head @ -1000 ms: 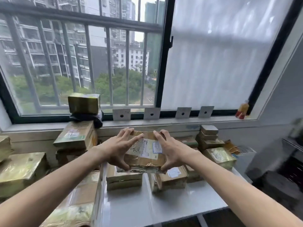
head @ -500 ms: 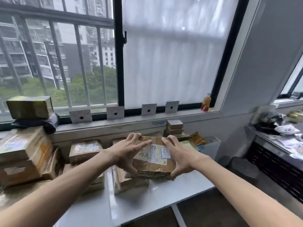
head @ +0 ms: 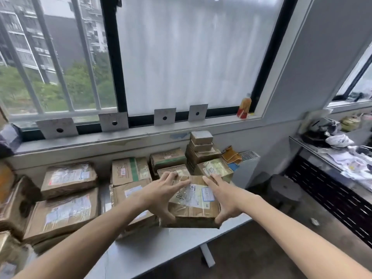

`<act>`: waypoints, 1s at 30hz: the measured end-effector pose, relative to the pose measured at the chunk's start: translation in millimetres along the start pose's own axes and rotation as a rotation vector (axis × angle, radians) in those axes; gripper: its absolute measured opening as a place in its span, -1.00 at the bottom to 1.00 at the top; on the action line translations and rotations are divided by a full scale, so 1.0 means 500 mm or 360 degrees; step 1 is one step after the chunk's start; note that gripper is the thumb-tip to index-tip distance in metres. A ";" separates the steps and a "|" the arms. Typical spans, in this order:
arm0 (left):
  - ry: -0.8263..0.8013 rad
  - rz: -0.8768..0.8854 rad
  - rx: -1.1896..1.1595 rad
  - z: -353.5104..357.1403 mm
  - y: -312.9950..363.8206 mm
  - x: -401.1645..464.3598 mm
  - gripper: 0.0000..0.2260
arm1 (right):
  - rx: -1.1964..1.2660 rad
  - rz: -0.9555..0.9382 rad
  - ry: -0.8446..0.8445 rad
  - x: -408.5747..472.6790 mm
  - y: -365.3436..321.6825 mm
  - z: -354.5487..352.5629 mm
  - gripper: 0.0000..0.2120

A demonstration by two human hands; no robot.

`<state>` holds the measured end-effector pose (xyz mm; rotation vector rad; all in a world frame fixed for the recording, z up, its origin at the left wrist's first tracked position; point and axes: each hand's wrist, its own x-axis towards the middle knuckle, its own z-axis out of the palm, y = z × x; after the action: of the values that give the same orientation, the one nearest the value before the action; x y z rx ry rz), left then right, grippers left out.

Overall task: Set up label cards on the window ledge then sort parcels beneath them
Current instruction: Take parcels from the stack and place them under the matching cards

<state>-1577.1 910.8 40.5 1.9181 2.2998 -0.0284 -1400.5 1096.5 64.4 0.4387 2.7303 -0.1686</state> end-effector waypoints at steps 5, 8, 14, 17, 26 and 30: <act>-0.0057 -0.0045 -0.0155 0.060 -0.049 0.077 0.14 | -0.0023 -0.0016 -0.0112 0.099 0.047 0.002 0.31; -0.0093 -0.0073 -0.0171 0.069 -0.085 0.118 0.13 | -0.0013 -0.0036 -0.0151 0.156 0.067 0.000 0.31; -0.0105 -0.0140 -0.0190 0.076 -0.135 0.182 0.13 | -0.0029 -0.0095 -0.0169 0.254 0.105 -0.012 0.33; -0.0116 -0.0185 -0.0192 0.096 -0.148 0.205 0.14 | -0.0059 -0.0149 -0.0203 0.296 0.123 -0.008 0.34; -0.0112 -0.0472 -0.0275 0.113 -0.178 0.275 0.17 | -0.0089 -0.0364 -0.0176 0.432 0.182 -0.028 0.38; -0.0136 -0.0584 -0.0296 0.091 -0.210 0.314 0.17 | -0.0045 -0.0432 -0.0148 0.499 0.201 -0.046 0.39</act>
<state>-1702.8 1039.8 -32.5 1.3651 2.4641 0.0599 -1596.1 1265.2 -14.3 0.0488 2.6858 -0.2145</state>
